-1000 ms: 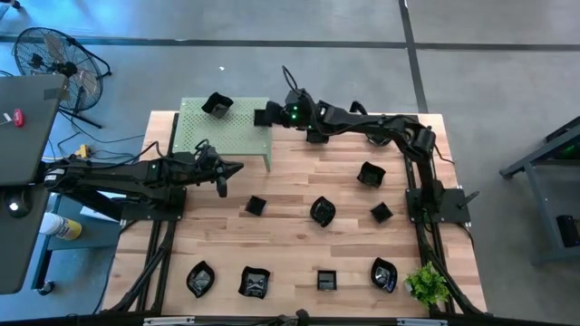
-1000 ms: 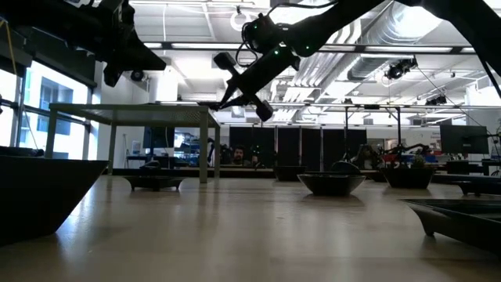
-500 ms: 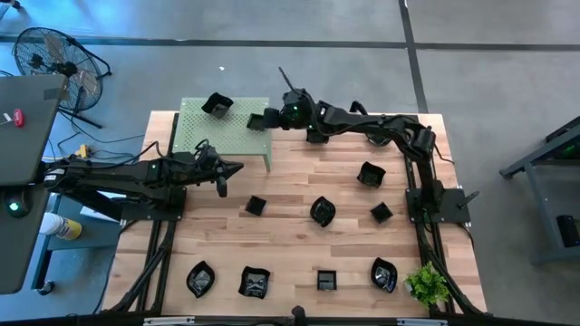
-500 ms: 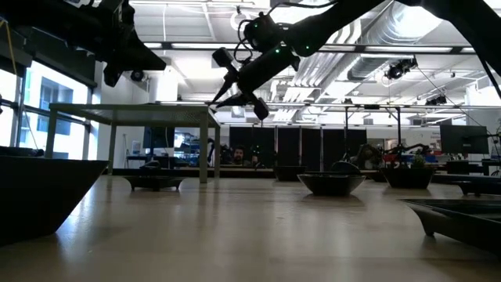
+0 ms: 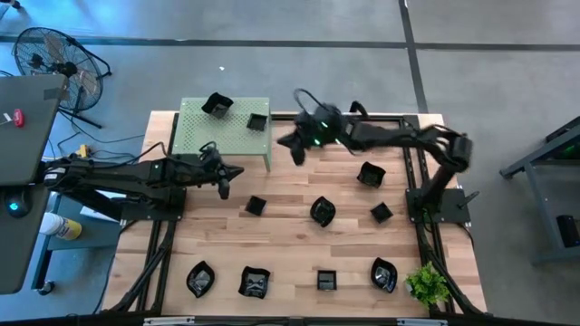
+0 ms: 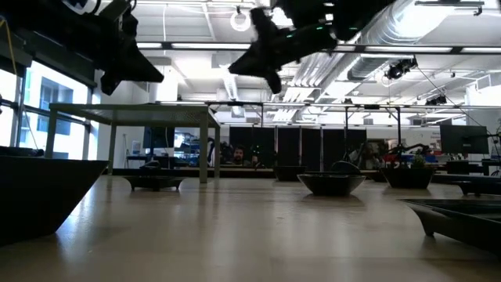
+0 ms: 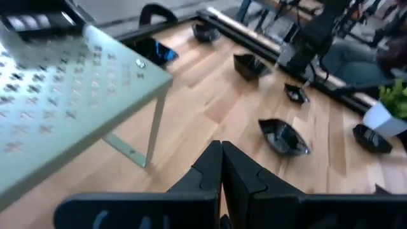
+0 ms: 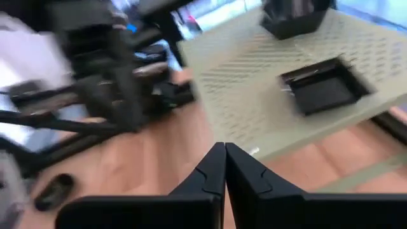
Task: Pick & Place Mini shaped plates
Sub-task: Put the black leaf-shaped plate on the shelf
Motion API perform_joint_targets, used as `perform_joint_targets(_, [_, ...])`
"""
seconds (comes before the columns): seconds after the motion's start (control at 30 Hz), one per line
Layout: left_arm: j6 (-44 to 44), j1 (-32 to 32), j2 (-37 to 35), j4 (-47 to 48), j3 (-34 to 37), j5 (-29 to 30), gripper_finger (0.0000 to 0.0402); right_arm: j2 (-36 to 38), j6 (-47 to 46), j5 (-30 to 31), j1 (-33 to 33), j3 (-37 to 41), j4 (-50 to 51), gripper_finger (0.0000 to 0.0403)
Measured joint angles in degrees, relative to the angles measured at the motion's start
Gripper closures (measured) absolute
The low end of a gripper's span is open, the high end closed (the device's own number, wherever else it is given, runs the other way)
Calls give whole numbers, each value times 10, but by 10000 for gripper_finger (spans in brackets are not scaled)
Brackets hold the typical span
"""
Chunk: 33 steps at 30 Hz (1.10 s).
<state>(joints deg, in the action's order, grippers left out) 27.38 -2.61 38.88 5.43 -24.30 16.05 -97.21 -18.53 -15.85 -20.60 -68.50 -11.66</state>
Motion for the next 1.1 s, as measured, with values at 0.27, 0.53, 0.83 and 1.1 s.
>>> perform_joint_targets(0.27, [18,0,54,8,0,-106,401,201,-40,160,69,231,-57,402])
perform_joint_targets(0.53, [101,85,93,162,-61,-166,401,360,-70,235,81,337,-57,401])
perform_joint_targets(0.83, [431,293,121,263,-93,-131,401,403,-41,266,77,361,-49,401])
perform_joint_targets(1.1, [685,451,189,313,-93,-167,371,402,-39,261,62,361,-49,400])
